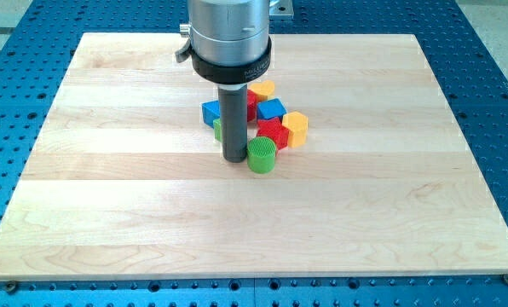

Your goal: Separate the green circle from the red star

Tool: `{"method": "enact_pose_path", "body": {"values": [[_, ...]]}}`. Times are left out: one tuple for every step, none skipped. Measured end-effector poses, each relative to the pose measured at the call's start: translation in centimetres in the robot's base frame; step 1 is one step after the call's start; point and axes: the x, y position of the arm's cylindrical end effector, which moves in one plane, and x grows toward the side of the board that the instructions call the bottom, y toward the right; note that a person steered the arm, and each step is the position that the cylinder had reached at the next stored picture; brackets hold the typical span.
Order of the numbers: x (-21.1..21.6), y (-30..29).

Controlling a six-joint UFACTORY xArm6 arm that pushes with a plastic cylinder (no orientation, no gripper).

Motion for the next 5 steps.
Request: {"method": "enact_pose_path", "body": {"values": [[-0.6, 4.0], [-0.9, 5.3], [1.1, 1.8], [5.2, 4.1], [5.8, 6.7]]}}
